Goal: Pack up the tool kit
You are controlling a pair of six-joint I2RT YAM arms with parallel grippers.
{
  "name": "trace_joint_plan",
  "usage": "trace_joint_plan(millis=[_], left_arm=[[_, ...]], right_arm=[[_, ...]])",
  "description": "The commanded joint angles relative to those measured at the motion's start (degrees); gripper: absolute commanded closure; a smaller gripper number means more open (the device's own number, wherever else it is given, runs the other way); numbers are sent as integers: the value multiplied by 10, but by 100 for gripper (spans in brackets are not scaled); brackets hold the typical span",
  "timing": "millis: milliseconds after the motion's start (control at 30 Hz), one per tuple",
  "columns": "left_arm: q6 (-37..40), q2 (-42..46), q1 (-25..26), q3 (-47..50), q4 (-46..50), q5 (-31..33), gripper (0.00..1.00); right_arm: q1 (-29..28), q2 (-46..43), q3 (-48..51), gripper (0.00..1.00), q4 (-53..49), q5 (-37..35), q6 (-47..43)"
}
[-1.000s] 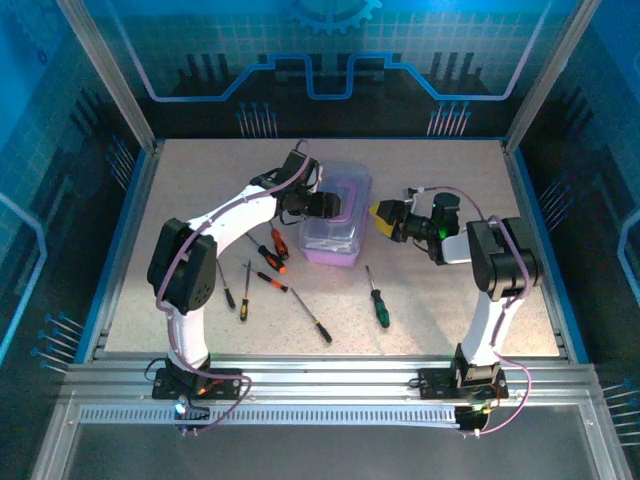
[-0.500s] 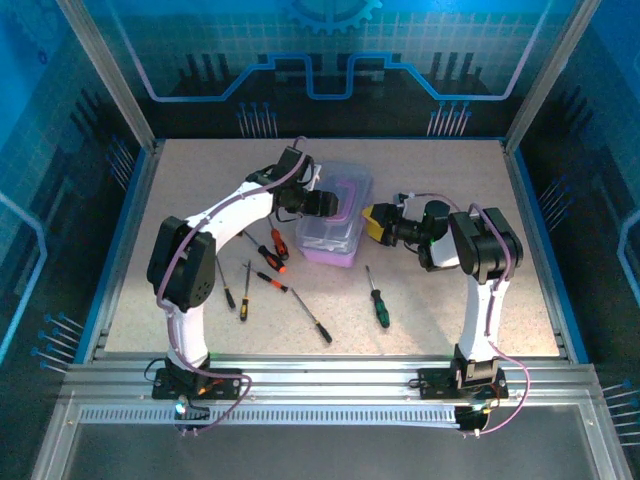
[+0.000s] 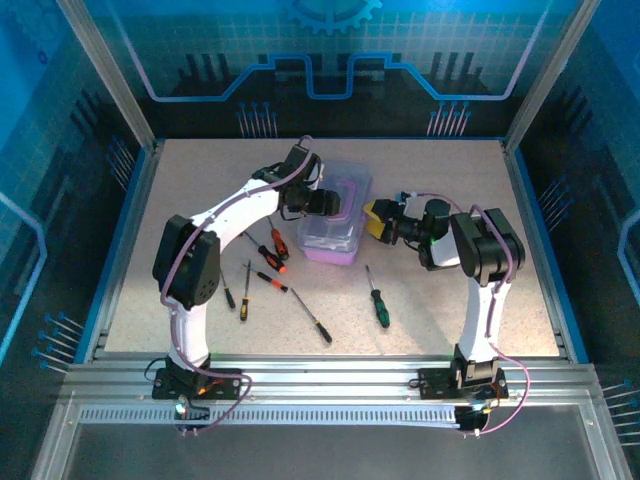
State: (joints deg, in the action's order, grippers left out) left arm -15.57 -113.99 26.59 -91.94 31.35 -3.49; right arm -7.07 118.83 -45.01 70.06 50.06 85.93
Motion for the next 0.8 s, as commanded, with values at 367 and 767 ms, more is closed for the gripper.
trace_joint_plan(millis=[367,767], left_arm=[[-26,-117,1,51,165,174,32],[-19,-100,18,-24,181,105,35]], right_arm=[[38,-117,-36,36,117,41,44],[80,-195,29,40,-126,7,-145]])
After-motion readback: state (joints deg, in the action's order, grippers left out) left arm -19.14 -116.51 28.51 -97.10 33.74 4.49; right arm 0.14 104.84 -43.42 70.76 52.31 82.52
